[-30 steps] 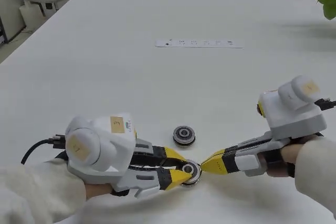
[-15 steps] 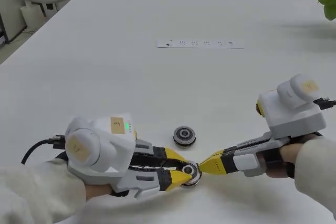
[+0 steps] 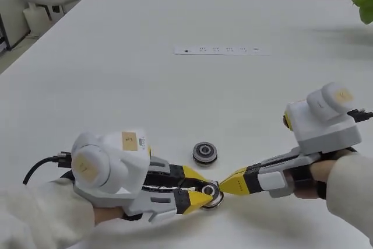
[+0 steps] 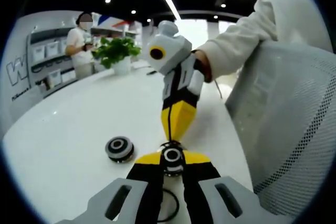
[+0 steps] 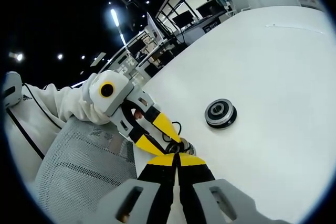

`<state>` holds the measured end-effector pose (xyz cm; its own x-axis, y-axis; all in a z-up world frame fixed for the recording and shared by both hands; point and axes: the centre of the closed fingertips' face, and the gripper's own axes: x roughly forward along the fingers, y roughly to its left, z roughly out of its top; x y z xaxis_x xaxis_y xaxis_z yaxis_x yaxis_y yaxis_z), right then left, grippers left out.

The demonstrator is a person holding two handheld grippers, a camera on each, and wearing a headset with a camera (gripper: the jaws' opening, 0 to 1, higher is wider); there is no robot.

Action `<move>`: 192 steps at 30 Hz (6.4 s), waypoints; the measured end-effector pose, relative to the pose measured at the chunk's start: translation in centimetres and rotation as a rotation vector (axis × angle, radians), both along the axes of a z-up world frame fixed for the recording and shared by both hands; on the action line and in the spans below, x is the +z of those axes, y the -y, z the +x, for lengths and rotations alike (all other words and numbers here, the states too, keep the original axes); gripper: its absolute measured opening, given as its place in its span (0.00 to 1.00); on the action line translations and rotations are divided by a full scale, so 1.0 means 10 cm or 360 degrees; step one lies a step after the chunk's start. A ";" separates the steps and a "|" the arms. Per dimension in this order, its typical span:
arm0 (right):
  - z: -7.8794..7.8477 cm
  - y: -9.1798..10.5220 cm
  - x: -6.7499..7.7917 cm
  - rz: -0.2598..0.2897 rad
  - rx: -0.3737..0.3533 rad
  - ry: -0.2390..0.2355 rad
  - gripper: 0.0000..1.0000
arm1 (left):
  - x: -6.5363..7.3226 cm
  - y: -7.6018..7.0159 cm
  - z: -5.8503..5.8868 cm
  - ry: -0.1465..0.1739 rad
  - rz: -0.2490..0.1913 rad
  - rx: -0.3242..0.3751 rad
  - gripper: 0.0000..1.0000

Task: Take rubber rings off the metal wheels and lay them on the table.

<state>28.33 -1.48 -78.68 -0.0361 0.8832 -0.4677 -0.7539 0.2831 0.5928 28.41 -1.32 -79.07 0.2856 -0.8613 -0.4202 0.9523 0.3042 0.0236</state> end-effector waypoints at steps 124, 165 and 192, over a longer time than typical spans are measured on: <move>0.19 0.18 -0.05 -0.0040 -0.0199 -0.0046 0.00 | 0.47 -0.38 0.09 0.0072 0.0017 0.0187 0.77; 0.16 -0.16 0.41 0.0173 -0.0193 0.0003 0.00 | 0.36 -0.85 -0.02 -0.0009 -0.0049 0.0437 0.81; 0.00 -0.45 0.21 0.0015 -0.0004 0.0074 0.00 | 0.33 -0.81 -0.06 -0.0013 -0.0041 0.0397 0.83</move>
